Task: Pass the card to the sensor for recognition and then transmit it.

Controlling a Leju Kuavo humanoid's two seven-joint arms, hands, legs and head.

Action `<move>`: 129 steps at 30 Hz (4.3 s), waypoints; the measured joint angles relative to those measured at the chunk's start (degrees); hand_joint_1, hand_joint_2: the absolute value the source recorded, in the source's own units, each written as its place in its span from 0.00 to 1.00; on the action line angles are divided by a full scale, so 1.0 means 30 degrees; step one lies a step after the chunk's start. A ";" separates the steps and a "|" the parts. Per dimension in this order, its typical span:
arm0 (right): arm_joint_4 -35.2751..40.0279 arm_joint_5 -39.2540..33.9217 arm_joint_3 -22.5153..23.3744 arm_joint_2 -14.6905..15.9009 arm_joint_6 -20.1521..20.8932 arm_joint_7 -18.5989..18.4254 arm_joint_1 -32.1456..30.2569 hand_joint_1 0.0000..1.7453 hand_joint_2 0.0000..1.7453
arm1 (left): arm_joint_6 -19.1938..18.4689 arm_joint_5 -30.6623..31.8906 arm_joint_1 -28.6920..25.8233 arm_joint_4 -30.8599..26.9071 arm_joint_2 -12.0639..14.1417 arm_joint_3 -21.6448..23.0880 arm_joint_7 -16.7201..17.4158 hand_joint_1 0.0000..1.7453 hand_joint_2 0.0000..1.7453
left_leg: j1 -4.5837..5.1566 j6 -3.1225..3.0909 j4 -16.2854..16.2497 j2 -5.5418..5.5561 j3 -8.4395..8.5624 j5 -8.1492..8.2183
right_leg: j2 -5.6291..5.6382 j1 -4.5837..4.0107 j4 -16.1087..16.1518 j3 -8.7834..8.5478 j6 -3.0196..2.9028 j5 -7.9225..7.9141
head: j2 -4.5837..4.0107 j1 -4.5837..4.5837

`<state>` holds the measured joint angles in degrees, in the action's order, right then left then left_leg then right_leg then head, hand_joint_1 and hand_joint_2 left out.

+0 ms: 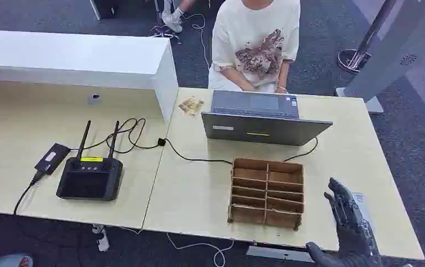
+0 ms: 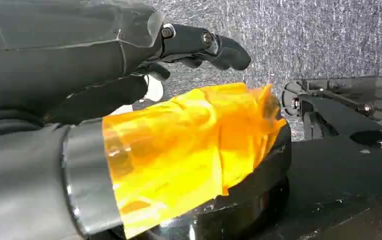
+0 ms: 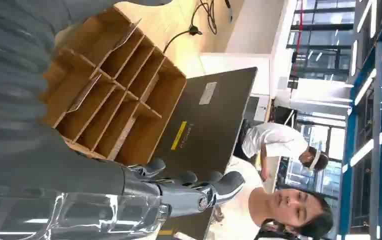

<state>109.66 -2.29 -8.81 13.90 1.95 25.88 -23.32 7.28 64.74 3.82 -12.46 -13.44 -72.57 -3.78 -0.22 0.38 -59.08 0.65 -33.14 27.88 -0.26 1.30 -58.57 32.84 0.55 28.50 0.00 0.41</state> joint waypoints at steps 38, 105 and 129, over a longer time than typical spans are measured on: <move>-0.0021 0.9395 -0.3148 0.0321 -0.4866 -0.2460 0.6085 0.00 1.00 | 0.0117 -0.0218 0.0192 0.0000 0.0000 -0.0080 0.0066 0.00 0.00 | 0.0000 0.0001 0.0000 -0.0048 0.0004 -0.0009 | 0.0063 -0.0001 -0.0008 -0.0001 -0.0001 -0.0021 | 0.0000 0.0000; -1.8449 1.3690 -0.6834 -0.2579 -0.2456 -1.1489 2.6585 0.00 1.00 | -0.0452 0.1209 0.0535 0.0000 0.0197 0.1042 0.0925 0.00 0.00 | -0.0001 0.0018 -0.0009 -0.0046 -0.0022 -0.0138 | 0.0057 -0.0002 -0.0018 0.0030 -0.0002 -0.0150 | 0.0000 0.0001; -2.1281 1.5220 -0.5552 -0.2098 -0.3534 -1.0608 2.6942 1.00 1.00 | -0.0415 0.1195 0.0532 0.0000 0.0196 0.1370 0.0954 0.00 0.00 | -0.0001 0.0021 -0.0013 -0.0053 -0.0027 -0.0135 | 0.0069 -0.0002 -0.0017 0.0050 -0.0003 -0.0151 | 0.0000 0.0001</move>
<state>45.81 43.36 -25.46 7.61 -8.66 -5.95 57.51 6.03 68.32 5.41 -12.46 -12.85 -68.46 -0.92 -0.22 0.44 -59.12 0.49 -33.22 27.48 -0.05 1.29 -58.62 32.99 0.54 28.04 0.00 0.42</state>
